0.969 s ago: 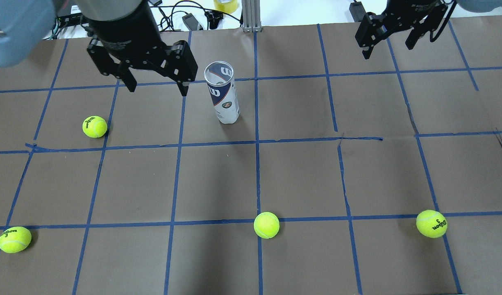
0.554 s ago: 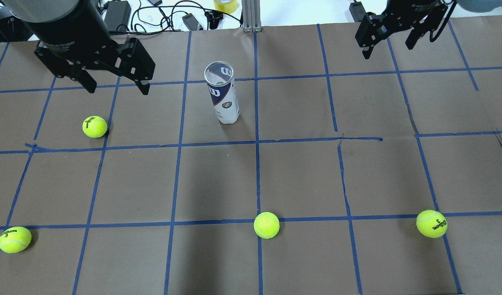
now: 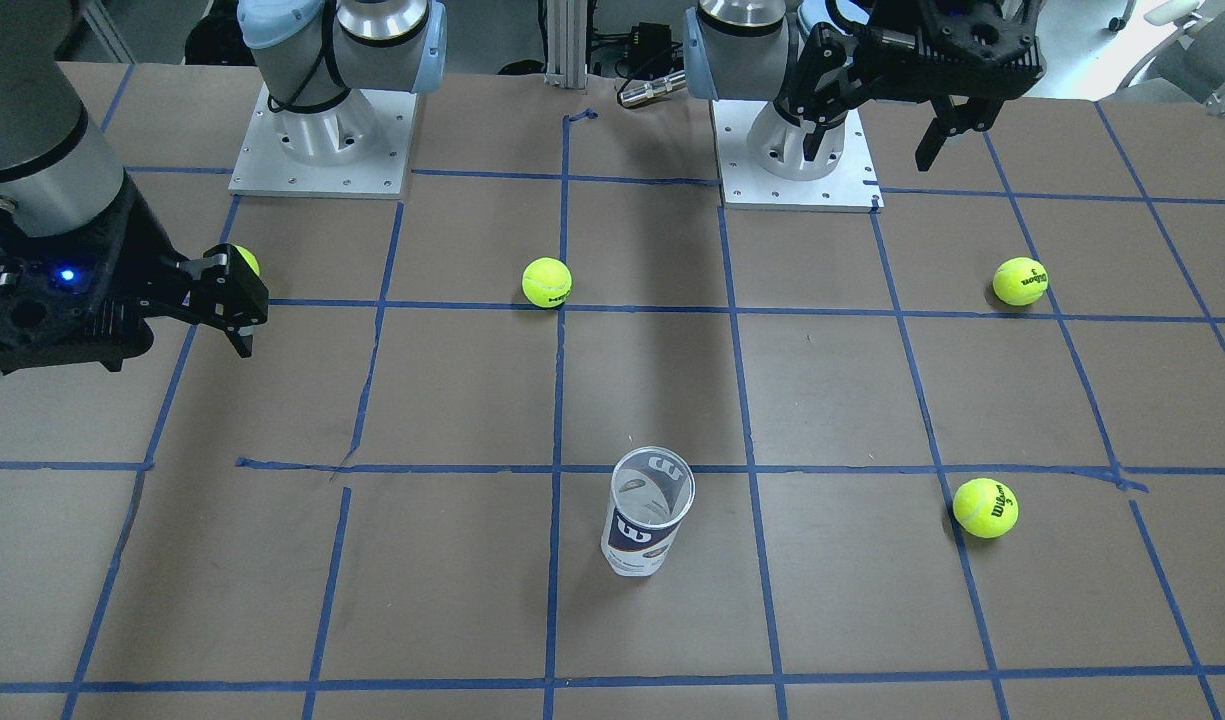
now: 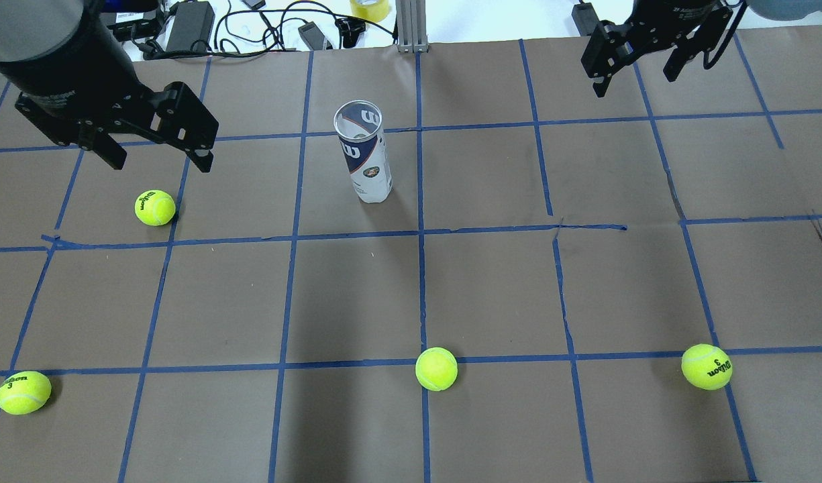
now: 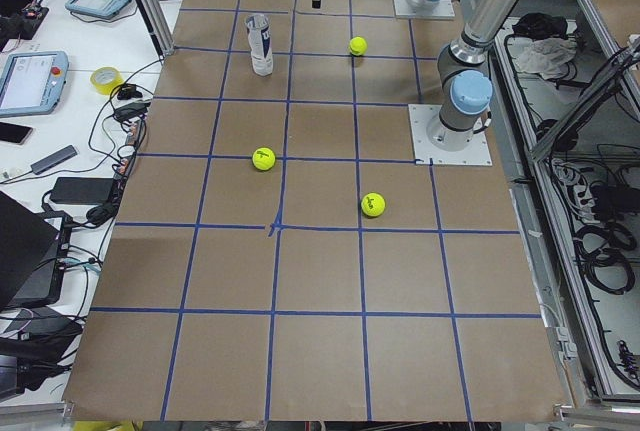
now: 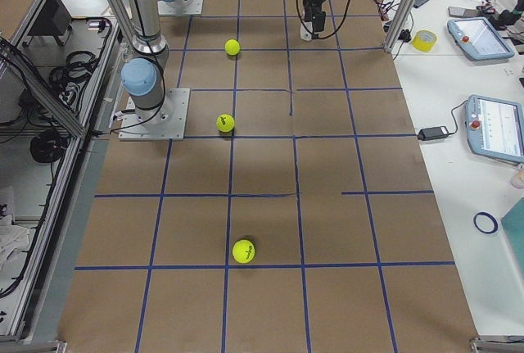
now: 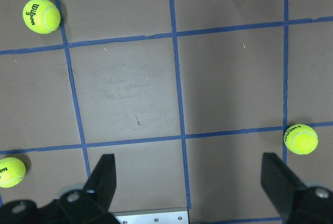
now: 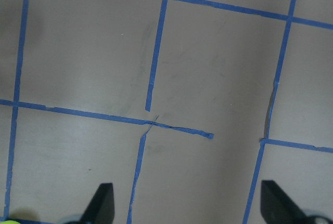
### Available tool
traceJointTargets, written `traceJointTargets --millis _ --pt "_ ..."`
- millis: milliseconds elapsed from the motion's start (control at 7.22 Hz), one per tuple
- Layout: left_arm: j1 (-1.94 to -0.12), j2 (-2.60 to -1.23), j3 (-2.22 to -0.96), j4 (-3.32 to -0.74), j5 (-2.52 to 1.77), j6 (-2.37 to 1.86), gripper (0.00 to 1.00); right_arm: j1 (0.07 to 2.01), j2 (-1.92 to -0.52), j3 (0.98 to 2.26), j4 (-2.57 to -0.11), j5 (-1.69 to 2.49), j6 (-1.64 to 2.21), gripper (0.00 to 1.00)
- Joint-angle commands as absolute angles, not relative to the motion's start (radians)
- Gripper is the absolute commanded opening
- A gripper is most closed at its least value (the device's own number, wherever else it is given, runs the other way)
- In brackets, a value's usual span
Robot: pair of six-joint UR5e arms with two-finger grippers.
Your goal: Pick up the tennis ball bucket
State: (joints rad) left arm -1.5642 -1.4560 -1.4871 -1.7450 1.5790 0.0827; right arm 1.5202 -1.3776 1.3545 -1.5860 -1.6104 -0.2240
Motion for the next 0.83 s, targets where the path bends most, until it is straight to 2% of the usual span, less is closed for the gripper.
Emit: traceJointTargets --millis 0,692 --pt "-1.563 -1.448 -1.500 -1.744 1.574 0.080 1.00 1.520 -1.378 1.355 -1.586 -1.609 -0.224 1.00" --pt "-1.563 -1.442 -1.511 -1.735 1.574 0.083 1.00 1.520 -1.378 1.355 -1.588 -1.609 -0.224 1.00"
